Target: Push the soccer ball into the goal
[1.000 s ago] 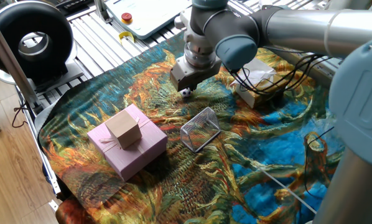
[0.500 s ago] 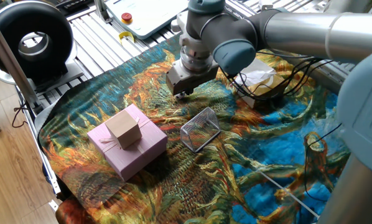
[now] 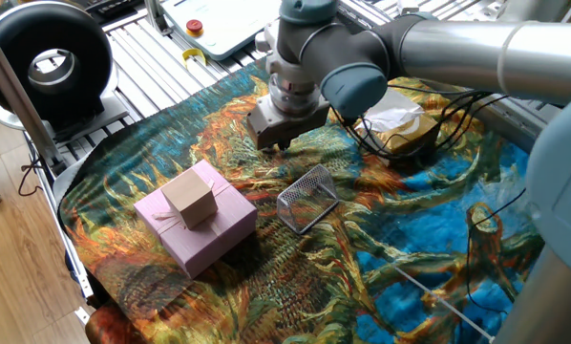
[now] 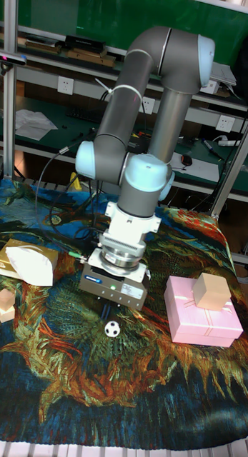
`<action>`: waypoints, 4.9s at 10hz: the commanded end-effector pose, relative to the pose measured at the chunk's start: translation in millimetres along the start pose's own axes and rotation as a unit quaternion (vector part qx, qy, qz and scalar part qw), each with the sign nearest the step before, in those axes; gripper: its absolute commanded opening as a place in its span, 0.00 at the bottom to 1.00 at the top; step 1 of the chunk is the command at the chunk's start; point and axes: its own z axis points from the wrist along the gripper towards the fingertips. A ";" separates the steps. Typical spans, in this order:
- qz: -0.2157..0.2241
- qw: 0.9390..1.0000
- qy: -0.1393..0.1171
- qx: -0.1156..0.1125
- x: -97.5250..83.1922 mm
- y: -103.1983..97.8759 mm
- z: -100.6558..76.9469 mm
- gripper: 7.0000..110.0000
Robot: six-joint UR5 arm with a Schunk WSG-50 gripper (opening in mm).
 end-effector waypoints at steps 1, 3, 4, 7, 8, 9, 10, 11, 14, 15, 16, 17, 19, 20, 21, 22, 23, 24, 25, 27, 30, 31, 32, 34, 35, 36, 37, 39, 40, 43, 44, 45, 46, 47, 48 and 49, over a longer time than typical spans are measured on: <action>0.012 1.000 -0.001 -0.002 -1.2 10.5 -1.9 0.00; -0.001 1.000 -0.005 0.006 -12.4 0.2 -1.2 0.00; -0.006 1.000 -0.007 0.012 -16.6 -4.6 -8.6 0.00; -0.006 1.000 -0.001 0.016 -33.0 -8.0 -53.5 0.00; -0.004 1.000 0.001 0.014 -41.4 -4.2 -63.4 0.00; -0.004 1.000 0.003 0.008 -52.6 -1.5 -70.4 0.00; -0.007 1.000 -0.002 0.002 -64.5 0.3 -70.9 0.00; -0.010 1.000 -0.008 0.000 -76.2 1.8 -69.7 0.00; -0.023 0.999 -0.022 -0.014 -110.5 4.5 -59.4 0.00; -0.028 0.999 -0.030 -0.015 -119.0 3.6 -51.2 0.00; -0.033 0.999 -0.039 -0.017 -127.5 2.7 -42.2 0.00; -0.034 0.998 -0.043 -0.020 -133.4 3.3 -30.6 0.00; -0.025 0.998 -0.043 -0.027 -134.0 7.4 -16.6 0.00; -0.020 0.999 -0.039 -0.030 -131.0 9.9 -11.8 0.00; -0.017 0.999 -0.038 -0.030 -127.1 13.1 -4.4 0.00; -0.012 0.999 -0.035 -0.029 -121.1 17.7 0.9 0.00; -0.005 0.999 -0.030 -0.029 -112.0 23.3 5.3 0.00; -0.001 0.999 -0.024 -0.029 -103.9 27.7 8.5 0.00; 0.004 0.999 -0.023 -0.029 -98.3 31.7 10.3 0.00; 0.007 0.999 -0.024 -0.023 -93.2 32.0 13.0 0.00; 0.005 1.000 -0.020 -0.018 -88.6 29.9 14.7 0.00; 0.005 1.000 -0.020 -0.015 -87.6 28.1 15.9 0.00; 0.004 1.000 -0.020 -0.015 -86.6 26.8 17.6 0.00; 0.004 1.000 -0.019 -0.006 -81.6 22.5 20.4 0.00; 0.007 1.000 -0.017 -0.004 -78.9 21.7 20.3 0.00; 0.010 1.000 -0.015 -0.004 -75.7 23.2 18.9 0.00; 0.014 1.000 -0.012 0.000 -71.0 23.3 14.7 0.00; 0.017 1.000 -0.006 0.002 -66.5 22.4 7.5 0.00; 0.018 1.000 -0.005 0.001 -64.7 21.3 6.4 0.00; 0.021 1.000 -0.005 0.000 -61.0 20.0 7.2 0.00; 0.023 1.000 -0.005 0.001 -59.2 20.4 6.4 0.00; 0.025 1.000 -0.003 0.002 -56.3 20.6 5.4 0.00; 0.028 1.000 -0.002 0.003 -53.9 20.8 5.1 0.00; 0.030 1.000 -0.003 0.004 -52.0 20.9 4.9 0.00; 0.033 0.999 -0.003 0.005 -50.6 20.8 4.5 0.00; 0.034 0.999 -0.003 0.007 -48.4 19.5 3.2 0.00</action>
